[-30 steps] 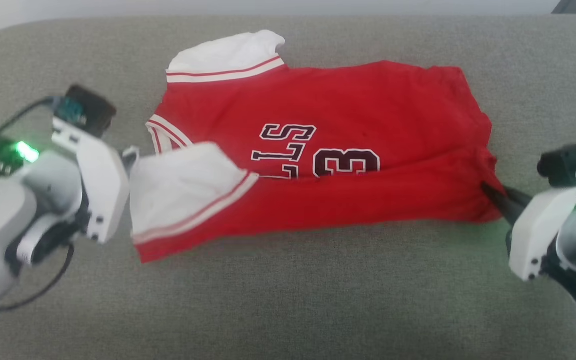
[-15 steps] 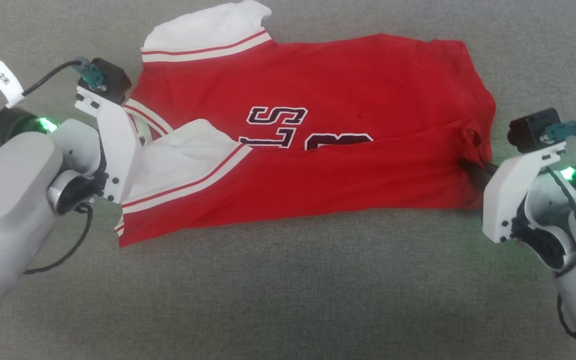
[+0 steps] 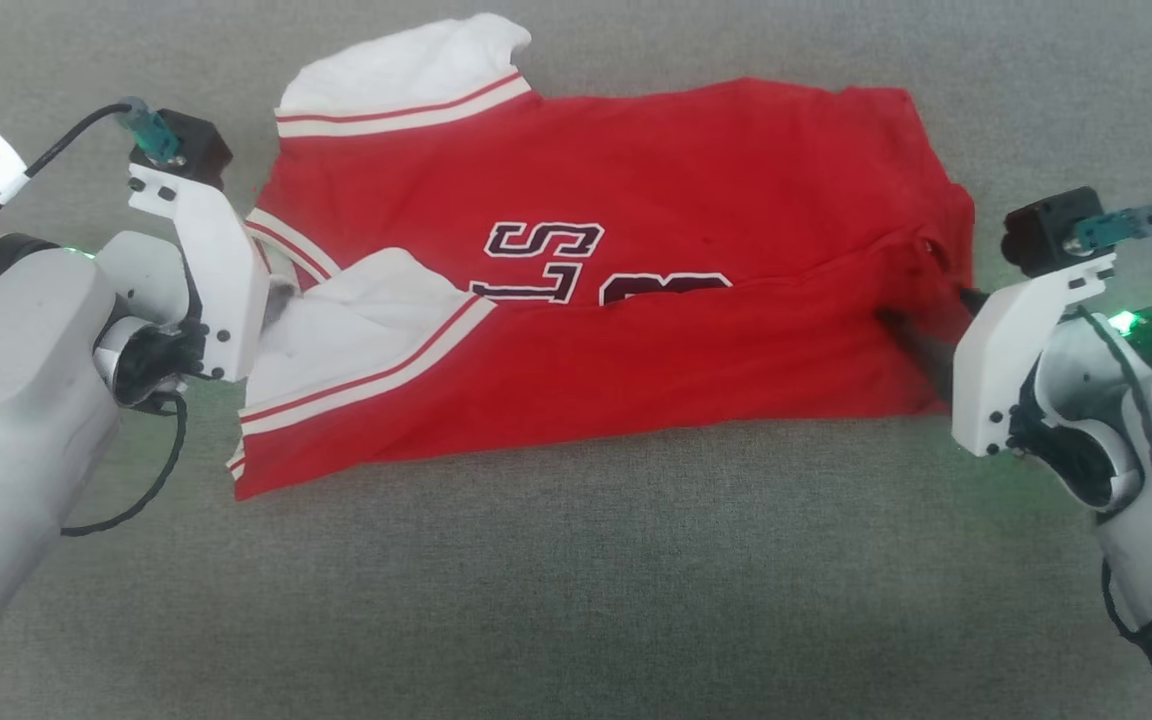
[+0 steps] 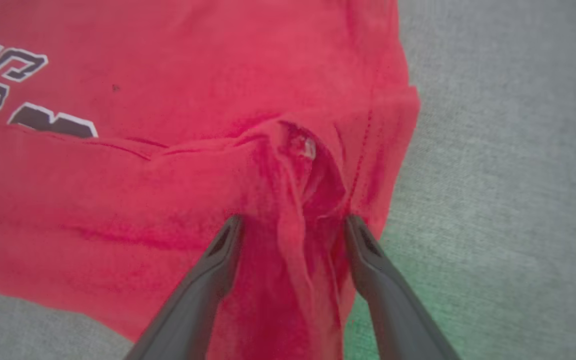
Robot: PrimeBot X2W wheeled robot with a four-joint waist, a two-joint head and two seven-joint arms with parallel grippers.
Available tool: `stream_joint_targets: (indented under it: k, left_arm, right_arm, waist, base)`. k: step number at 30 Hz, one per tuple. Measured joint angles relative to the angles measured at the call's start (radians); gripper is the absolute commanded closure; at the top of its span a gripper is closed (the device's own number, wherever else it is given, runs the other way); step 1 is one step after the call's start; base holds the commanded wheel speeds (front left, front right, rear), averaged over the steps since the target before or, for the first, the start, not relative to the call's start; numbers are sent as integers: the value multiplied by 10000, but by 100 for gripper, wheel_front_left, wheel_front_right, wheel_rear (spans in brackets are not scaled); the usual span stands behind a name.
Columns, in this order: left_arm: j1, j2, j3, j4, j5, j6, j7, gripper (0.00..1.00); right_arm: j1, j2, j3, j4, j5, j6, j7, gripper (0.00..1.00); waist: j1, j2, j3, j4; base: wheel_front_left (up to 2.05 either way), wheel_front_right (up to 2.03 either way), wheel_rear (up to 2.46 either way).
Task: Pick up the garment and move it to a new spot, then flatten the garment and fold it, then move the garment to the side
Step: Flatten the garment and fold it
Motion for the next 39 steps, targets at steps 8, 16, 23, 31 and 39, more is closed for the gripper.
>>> stream_joint_targets:
  k: [8,16,23,31,39]
  left_arm:
    - [208,280,-58,-621,29,71,-316,0]
    - [1151,995,-130,-2623,-73,871,-79,0]
    - [2357,1871,-59,-4621,-541,1965,98,0]
    - [3376,2477,144,-5442,-1041,2815,-58,0]
    - [3932,2531,525,-4916,-1697,3085,-349,0]
  right_arm:
    - [630,-255,-819,-970,-387,-4,-713,0]
    - [1524,221,-2368,-2380,-1661,-6,-2203,0]
    - [2278,1154,-3528,-3710,-2686,-4,-3106,0]
    - [3026,2075,-4059,-4677,-3296,-6,-3450,0]
    - [3609,2826,-4420,-5227,-3693,-4,-3680,0]
  waist:
    - [0,0,-720,178]
    - [0,0,-1201,394]
    - [0,0,-1262,357]
    - [0,0,-1175,-8]
    - [0,1,-1001,-676]
  base:
    - [0,0,0]
    - [0,0,0]
    - [0,0,0]
    - [0,0,0]
    - [0,0,0]
